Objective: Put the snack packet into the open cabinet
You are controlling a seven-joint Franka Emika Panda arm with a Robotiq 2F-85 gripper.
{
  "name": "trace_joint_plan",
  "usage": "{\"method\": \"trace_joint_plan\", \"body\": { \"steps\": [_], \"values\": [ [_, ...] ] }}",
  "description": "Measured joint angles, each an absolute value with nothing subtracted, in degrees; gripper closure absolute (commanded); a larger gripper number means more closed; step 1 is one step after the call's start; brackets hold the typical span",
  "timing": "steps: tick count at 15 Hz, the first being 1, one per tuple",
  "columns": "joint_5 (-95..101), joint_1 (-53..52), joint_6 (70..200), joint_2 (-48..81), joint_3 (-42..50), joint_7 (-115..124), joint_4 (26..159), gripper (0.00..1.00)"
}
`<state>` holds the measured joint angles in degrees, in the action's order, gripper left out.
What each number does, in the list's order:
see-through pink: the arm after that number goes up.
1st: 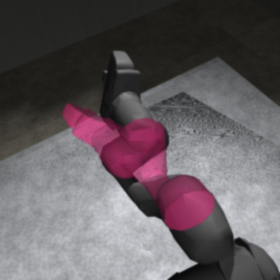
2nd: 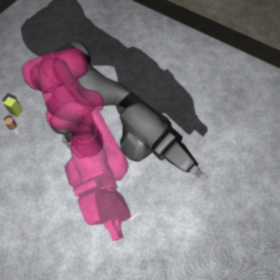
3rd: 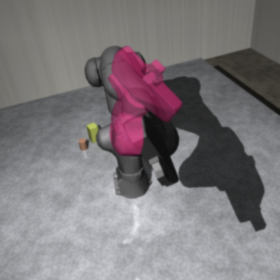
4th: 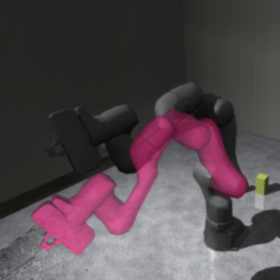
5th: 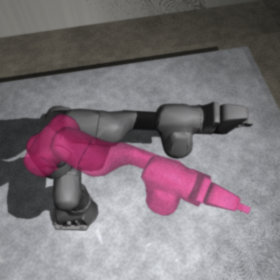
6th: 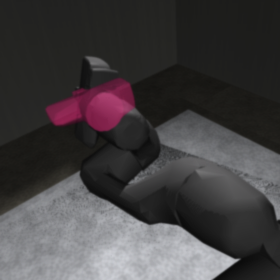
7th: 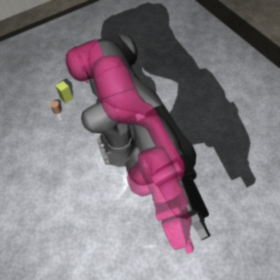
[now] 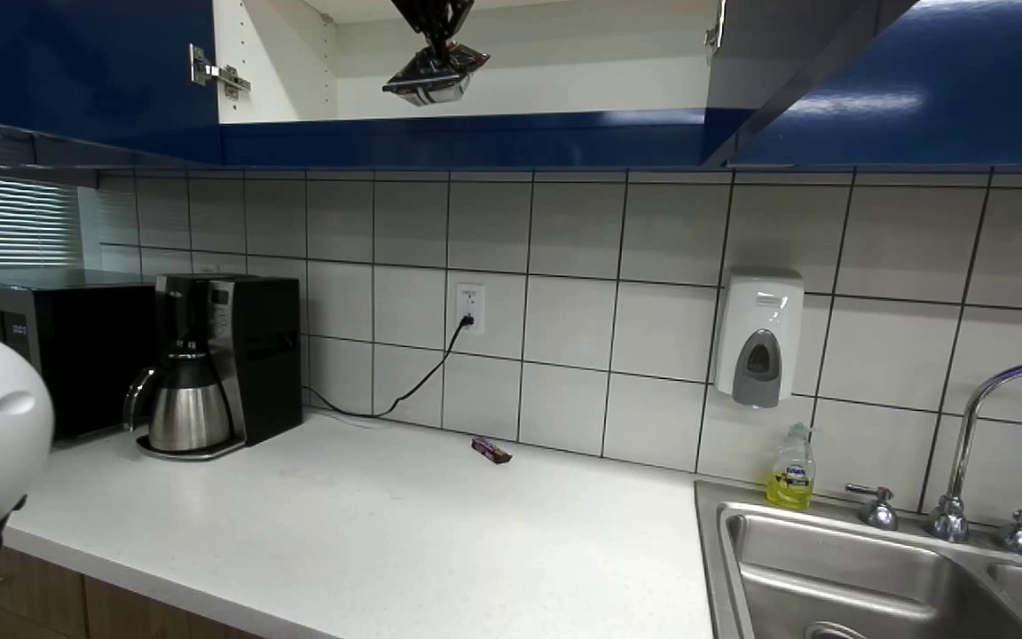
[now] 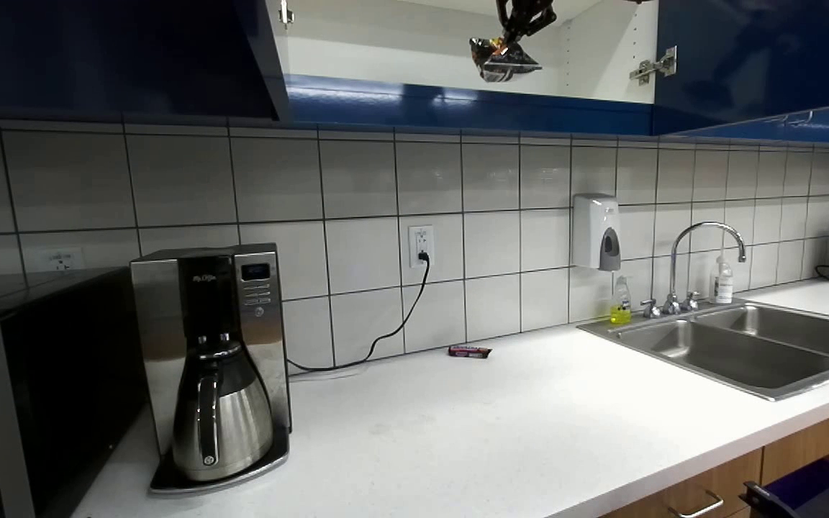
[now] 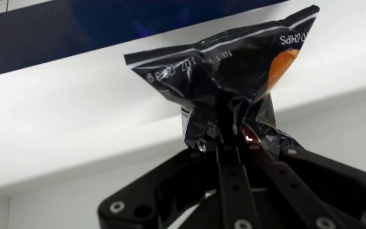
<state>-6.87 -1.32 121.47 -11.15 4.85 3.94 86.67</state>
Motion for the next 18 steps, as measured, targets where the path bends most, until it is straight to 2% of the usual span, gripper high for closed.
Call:
{"method": "trace_joint_plan", "body": {
  "steps": [18],
  "values": [
    [-3.1, -1.3, 123.8, 1.8, 4.7, 8.7, 75.0, 1.00]
  ]
}}
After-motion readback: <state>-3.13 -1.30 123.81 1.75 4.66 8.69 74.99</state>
